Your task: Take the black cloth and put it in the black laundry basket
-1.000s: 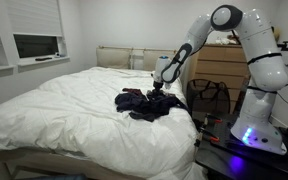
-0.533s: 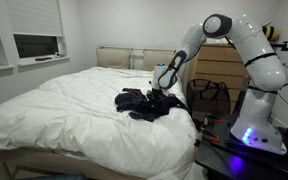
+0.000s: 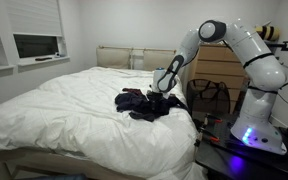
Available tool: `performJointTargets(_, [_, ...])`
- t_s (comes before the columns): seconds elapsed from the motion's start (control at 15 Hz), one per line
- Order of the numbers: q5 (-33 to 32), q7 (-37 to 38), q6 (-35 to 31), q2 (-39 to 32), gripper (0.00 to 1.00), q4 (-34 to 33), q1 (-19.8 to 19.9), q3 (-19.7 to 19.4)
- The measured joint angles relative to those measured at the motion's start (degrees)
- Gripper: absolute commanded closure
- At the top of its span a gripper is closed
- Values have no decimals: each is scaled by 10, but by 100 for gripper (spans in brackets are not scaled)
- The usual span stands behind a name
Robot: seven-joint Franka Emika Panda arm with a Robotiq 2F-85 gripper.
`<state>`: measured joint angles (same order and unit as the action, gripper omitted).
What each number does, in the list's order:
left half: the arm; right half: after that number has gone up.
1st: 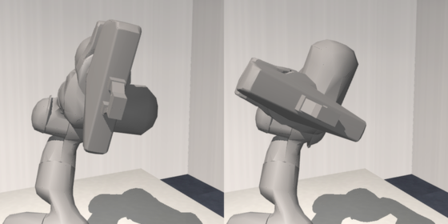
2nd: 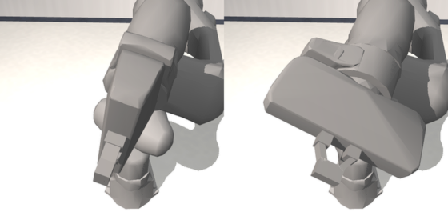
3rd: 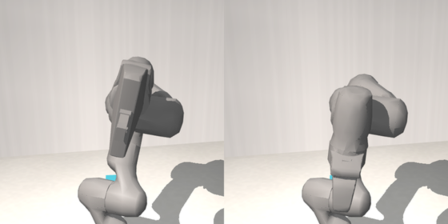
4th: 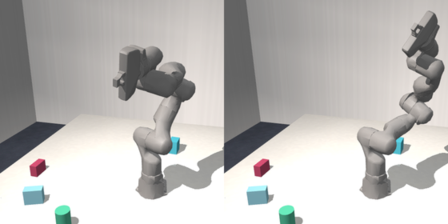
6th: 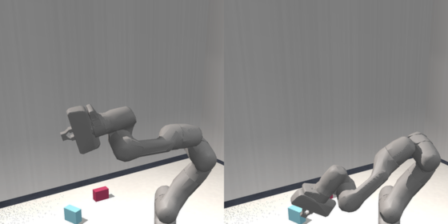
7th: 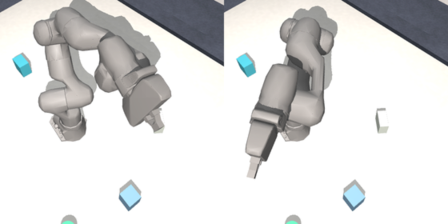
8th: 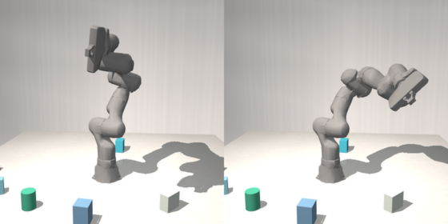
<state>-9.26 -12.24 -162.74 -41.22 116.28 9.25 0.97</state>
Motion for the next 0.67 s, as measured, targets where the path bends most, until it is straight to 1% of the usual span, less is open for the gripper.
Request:
performJointTargets(0.07, [1, 0, 0, 0, 51, -2, 1, 0])
performJointTargets(0.47, [14, 0, 0, 0, 94, -10, 3, 0])
performJointTargets(0.53, [16, 0, 0, 1, 99, -10, 3, 0])
performJointTargets(0.6, [17, 1, 0, 2, 100, -10, 3, 0])
performJointTargets(0.67, [20, 1, 0, 4, 96, -10, 3, 0])
